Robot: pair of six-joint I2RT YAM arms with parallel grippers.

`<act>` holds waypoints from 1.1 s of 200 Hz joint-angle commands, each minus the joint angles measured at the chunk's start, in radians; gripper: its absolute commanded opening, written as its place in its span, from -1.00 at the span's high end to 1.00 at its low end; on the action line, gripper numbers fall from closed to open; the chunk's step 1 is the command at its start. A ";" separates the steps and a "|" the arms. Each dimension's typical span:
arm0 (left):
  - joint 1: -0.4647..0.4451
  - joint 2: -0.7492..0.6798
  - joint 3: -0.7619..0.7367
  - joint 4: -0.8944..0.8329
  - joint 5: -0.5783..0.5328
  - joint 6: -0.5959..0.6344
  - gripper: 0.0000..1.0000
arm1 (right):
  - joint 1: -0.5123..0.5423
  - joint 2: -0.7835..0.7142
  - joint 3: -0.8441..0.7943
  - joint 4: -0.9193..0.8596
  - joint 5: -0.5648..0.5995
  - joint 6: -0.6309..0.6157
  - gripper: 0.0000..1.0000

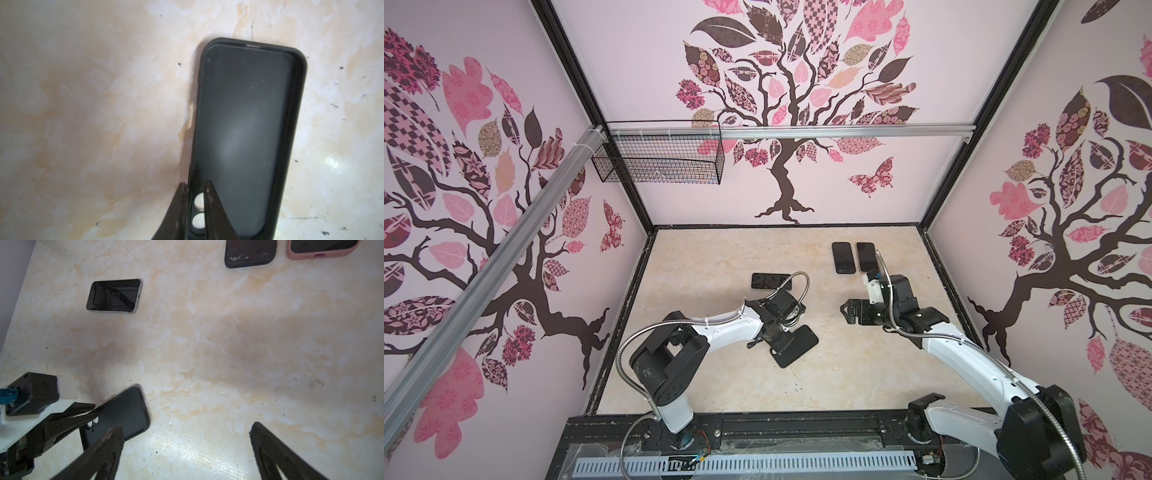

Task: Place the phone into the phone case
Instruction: 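Set the black case nearer the robot with left gripper while right approaches, then grasp the black case edge with the right gripper and hold it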

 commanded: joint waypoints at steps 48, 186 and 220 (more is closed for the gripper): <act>-0.014 -0.245 -0.098 0.139 -0.215 -0.143 0.07 | 0.063 0.087 0.042 -0.028 -0.051 -0.029 -0.80; -0.002 -0.692 -0.253 -0.074 -0.819 -0.560 -0.95 | 0.257 0.450 0.212 -0.022 -0.051 -0.104 -0.17; 0.020 -0.758 -0.262 -0.113 -0.803 -0.596 -0.95 | 0.288 0.559 0.278 -0.061 -0.034 -0.133 0.03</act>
